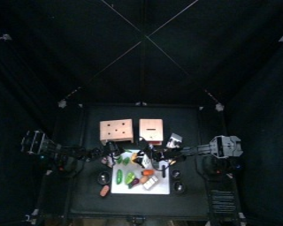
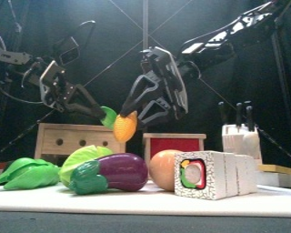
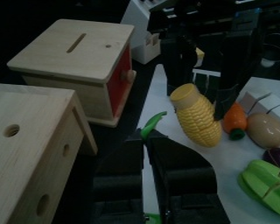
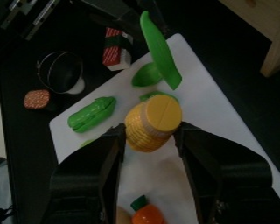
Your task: Place husk on board
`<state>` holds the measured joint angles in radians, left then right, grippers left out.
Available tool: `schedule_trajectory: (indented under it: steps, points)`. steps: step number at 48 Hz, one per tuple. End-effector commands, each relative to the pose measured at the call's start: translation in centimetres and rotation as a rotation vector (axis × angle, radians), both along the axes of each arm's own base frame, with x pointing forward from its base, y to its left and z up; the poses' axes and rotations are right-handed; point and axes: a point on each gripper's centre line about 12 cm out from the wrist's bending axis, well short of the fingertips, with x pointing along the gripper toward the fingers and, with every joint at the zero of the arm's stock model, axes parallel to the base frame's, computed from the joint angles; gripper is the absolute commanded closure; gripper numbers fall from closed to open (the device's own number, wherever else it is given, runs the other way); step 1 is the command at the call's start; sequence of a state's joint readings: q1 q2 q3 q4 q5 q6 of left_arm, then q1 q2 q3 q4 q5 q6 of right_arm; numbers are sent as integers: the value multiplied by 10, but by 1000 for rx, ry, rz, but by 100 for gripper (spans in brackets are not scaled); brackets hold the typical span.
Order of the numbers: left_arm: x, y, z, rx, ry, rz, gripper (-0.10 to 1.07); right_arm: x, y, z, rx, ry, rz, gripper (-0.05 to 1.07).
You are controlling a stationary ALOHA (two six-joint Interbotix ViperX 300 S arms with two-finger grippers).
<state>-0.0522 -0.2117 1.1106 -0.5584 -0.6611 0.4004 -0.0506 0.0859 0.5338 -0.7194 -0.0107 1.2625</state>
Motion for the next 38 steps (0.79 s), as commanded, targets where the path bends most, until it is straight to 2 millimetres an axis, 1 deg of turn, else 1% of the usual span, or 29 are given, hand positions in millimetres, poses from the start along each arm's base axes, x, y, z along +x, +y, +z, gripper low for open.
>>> schedule_trajectory:
  steps: [1, 9, 18, 23, 35, 38]
  points:
    - [2, 0, 5, -3, -16, -2, 61, -3, 4, 25, 0, -61, 7, 52]
    - [0, -1, 1, -10, 10, -10, 61, -10, 10, 27, 5, -62, 18, 52]
    - [-12, -4, -18, -46, 111, -26, 60, -18, 10, 20, 6, -37, 15, 52]
    - [-16, -6, -27, -80, 174, -29, 60, -18, 8, 19, 6, -36, 12, 52]
    - [-17, -3, -41, -104, 242, -13, 59, -16, 8, 18, 6, -33, 12, 52]
    - [-17, -2, -45, -109, 253, -4, 58, -16, 8, 17, 7, -31, 10, 52]
